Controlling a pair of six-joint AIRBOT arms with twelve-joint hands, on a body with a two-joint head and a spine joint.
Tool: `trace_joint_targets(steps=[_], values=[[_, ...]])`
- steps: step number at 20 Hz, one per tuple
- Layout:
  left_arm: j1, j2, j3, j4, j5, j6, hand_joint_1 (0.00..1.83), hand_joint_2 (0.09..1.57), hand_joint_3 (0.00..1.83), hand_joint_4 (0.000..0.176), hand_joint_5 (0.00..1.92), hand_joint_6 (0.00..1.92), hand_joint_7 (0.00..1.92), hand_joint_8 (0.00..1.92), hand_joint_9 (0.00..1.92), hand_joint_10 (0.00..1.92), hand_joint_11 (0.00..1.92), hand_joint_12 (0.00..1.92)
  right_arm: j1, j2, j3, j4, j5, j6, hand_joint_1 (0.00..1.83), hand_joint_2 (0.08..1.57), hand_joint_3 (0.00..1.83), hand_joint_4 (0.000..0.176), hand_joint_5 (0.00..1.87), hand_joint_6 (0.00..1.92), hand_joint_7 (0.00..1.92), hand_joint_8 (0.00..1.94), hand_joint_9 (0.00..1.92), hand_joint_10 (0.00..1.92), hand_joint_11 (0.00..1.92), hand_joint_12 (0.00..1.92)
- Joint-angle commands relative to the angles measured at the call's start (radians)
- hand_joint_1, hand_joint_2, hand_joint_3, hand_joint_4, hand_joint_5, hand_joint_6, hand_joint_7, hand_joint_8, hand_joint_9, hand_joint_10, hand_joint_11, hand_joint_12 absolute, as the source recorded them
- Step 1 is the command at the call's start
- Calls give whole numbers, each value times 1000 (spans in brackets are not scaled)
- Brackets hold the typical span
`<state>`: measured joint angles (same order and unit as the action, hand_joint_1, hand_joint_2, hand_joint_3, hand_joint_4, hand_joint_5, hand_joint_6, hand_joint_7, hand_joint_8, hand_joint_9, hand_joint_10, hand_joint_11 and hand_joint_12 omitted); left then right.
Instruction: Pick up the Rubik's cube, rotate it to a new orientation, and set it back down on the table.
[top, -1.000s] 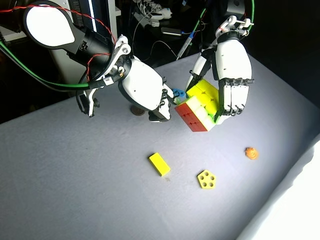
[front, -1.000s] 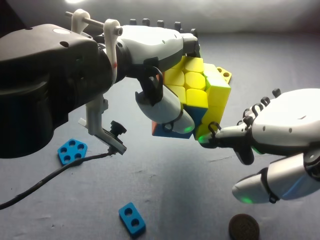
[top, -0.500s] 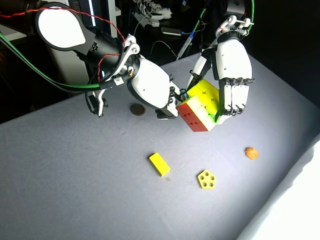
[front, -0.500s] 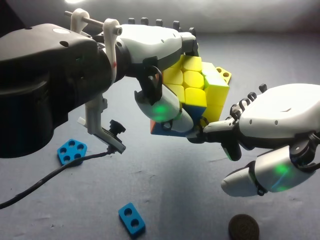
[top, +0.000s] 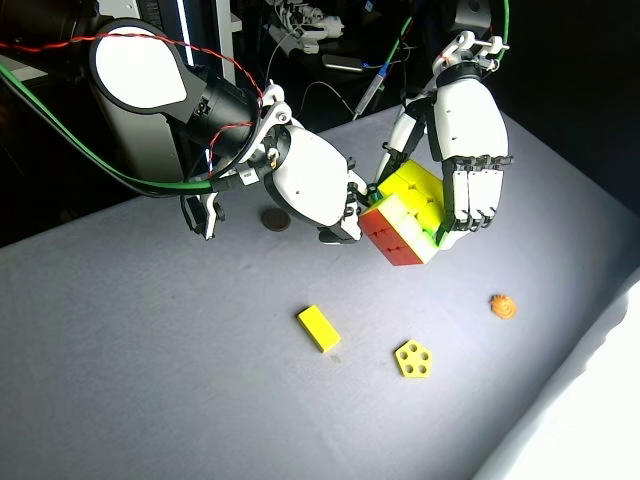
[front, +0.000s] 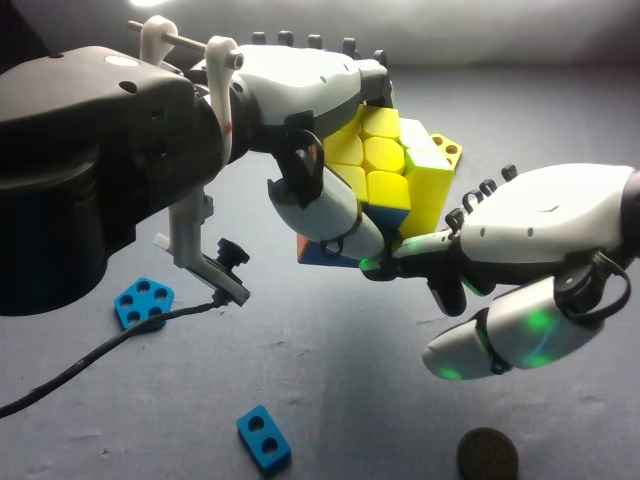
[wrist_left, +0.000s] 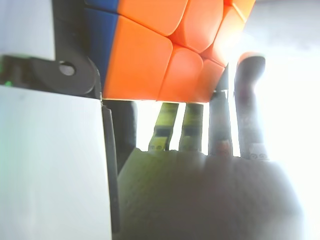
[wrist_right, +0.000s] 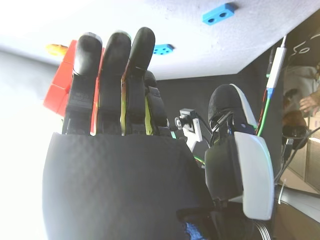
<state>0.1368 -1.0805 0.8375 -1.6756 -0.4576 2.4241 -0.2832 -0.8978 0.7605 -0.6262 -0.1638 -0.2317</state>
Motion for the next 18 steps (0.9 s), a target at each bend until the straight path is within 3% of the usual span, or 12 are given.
trace_joint_targets(steps=[1,4,8,11,17,18], values=[[-22,8,-1,34,32,-16,999,1431,3,11,442,1742,480,1871,377,1921,364,1921,11,3,13,-8,29,11,174,1250,0,0,83,5,437,1121,389,1687,242,1921],[-23,8,-1,34,32,-16,997,1429,1,16,437,1757,492,1848,384,1921,375,1921,11,-9,28,-8,25,29,176,1249,0,0,86,5,439,1110,393,1676,245,1921],[-23,8,-1,34,32,-16,1010,1422,0,5,444,1727,507,1845,399,1921,384,1921,12,-19,39,-8,26,44,167,1252,1,0,72,0,447,1098,396,1664,224,1921],[-23,8,-1,34,32,-16,1000,1426,2,19,449,1752,485,1847,382,1921,375,1921,9,-25,41,-8,22,44,200,1245,0,0,86,7,453,1099,398,1663,234,1921],[-22,8,-1,34,32,-16,1000,1431,1,8,430,1753,492,1860,401,1921,374,1921,10,-47,72,-8,30,58,157,1251,0,0,82,4,450,1097,395,1663,240,1921],[-22,8,-1,34,32,-16,995,1434,2,15,431,1767,484,1857,386,1921,371,1921,8,-46,70,-8,39,58,141,1258,3,0,65,1,441,1091,395,1657,248,1921]])
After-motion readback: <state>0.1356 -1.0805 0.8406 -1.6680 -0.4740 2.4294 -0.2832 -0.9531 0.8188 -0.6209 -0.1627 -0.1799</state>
